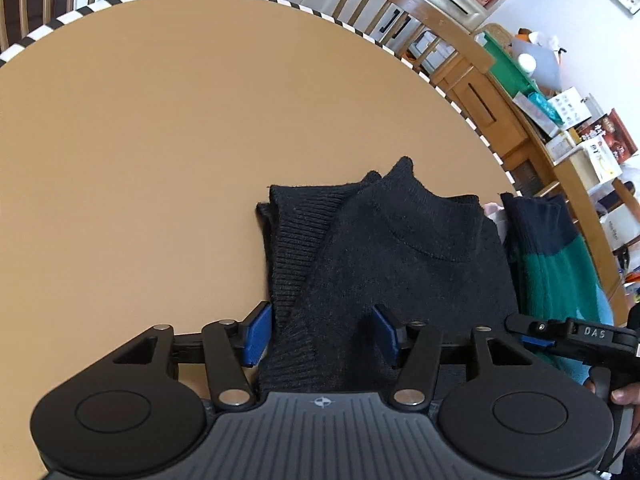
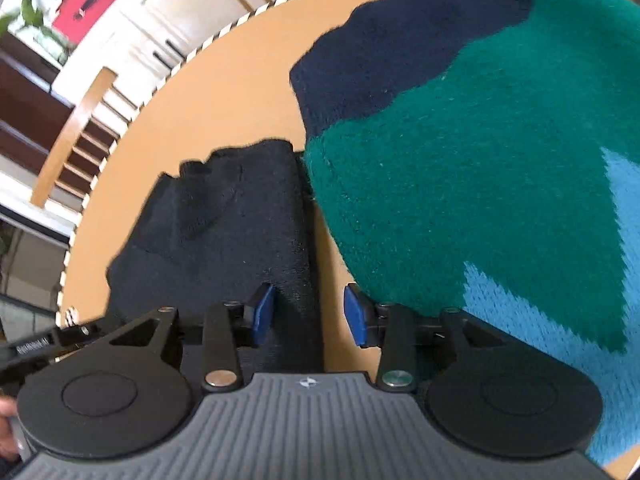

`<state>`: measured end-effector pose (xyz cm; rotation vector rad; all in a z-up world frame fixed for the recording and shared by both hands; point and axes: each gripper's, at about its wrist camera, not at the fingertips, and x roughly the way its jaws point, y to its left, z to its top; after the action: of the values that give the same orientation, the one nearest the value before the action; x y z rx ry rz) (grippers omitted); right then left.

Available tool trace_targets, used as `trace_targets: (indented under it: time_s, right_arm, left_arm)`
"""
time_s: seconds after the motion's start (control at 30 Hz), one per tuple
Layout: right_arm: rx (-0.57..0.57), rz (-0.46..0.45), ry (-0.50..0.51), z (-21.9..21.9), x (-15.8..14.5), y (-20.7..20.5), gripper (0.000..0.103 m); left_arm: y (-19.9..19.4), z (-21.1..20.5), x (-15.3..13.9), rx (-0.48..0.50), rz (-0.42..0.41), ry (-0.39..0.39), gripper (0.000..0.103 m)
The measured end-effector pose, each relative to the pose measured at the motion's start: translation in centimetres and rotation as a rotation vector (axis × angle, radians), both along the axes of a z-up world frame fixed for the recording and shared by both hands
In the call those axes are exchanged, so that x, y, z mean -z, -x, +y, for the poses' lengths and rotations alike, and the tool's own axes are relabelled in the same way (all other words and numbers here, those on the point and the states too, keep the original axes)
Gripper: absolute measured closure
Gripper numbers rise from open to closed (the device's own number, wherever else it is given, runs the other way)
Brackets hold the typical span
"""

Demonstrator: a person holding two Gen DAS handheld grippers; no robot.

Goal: Fold clothes
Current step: 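Grasp the folded black sweater bundle with both grippers, then lift the bundle with both grippers and carry it onto the clothes stack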

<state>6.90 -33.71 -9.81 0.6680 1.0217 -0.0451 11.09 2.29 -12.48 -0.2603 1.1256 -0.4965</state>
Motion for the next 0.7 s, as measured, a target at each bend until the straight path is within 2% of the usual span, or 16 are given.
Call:
trace_targets:
  time_s: [0.17,0.27,0.37,0.43,0.47,0.5,0.57,0.7]
  right_arm:
    - [-0.036,-0.008,-0.034,0.2,0.2,-0.7,0.062]
    - [-0.049,-0.003,-0.112,-0.2,0.6,-0.8,0.063]
    - [-0.055,0.004,-0.146,-0.6,0.8,-0.8,0.070]
    - [-0.063,0.010,-0.139,-0.6,0.9,-0.8,0.081]
    - [-0.065,0.014,-0.141,-0.6,0.9,-0.9,0.084]
    - [-0.064,0.018,-0.150,-0.7,1.1,-0.9,0.089]
    - [-0.064,0.015,-0.163,-0.6,1.3,-0.9,0.091]
    - [-0.090,-0.002,-0.107,0.1,0.9,-0.8,0.092]
  left_arm:
    - [0.0,-0.8,0.1,-0.003,0.001,0.004,0.042]
    - [0.0,-1.0,0.2,-0.002,0.016,0.018,0.043]
    - [0.0,-1.0,0.5,0.007,0.046,0.050,0.046]
    - [0.1,-1.1,0.5,0.016,0.039,0.044,0.048]
    - [0.0,-1.1,0.5,0.017,0.038,0.038,0.052]
    - [0.0,-1.1,0.6,0.016,0.040,0.031,0.066]
    - [-0.3,-1.0,1.2,0.000,0.069,0.041,0.082]
    - [-0.2,-1.3,1.3,-0.005,0.067,0.042,0.086]
